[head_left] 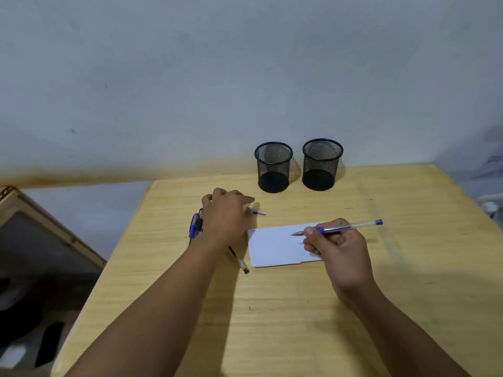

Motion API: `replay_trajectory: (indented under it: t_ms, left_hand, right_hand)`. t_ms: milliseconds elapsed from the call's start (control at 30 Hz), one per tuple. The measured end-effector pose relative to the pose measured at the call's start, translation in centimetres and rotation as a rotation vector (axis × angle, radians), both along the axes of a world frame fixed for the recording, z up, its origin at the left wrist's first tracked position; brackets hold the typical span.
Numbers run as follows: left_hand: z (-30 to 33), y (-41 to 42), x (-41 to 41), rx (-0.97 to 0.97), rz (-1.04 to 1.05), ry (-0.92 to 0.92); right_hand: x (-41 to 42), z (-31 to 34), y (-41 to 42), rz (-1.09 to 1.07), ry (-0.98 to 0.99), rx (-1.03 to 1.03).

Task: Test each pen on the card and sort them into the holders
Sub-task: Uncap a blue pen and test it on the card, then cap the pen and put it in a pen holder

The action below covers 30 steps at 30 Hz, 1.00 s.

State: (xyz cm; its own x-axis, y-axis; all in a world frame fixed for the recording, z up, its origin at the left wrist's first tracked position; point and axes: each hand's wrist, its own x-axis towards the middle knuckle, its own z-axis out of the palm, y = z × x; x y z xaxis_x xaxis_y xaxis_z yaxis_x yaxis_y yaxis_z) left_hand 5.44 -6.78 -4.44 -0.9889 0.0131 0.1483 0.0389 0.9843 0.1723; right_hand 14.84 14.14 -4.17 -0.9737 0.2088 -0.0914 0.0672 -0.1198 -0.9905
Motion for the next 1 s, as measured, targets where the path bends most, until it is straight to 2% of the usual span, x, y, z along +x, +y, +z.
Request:
replay_trajectory:
  t_ms: [133, 367, 567, 1000]
  left_hand:
    - [-0.2, 0.2, -0.6, -0.038, -0.029, -0.027]
    - [0.5, 0.3, 1.6, 0.035, -0.029, 0.119]
    - [1.9, 0.3, 5.8, 0.117, -0.122, 0.273]
    - [2.2, 1.5, 9.0, 0.248, -0.19, 0.372]
  right_hand:
    - [0.5, 0.4, 0.4, 0.007, 0.009, -0.028]
    - [0.3, 1.6, 0.4, 0.016, 0.044, 0.011]
    - [-0.7, 2.8, -0.2, 0.037, 0.132, 0.048]
    - [-0.4, 2.6, -1.1, 0.07, 0.143, 0.112]
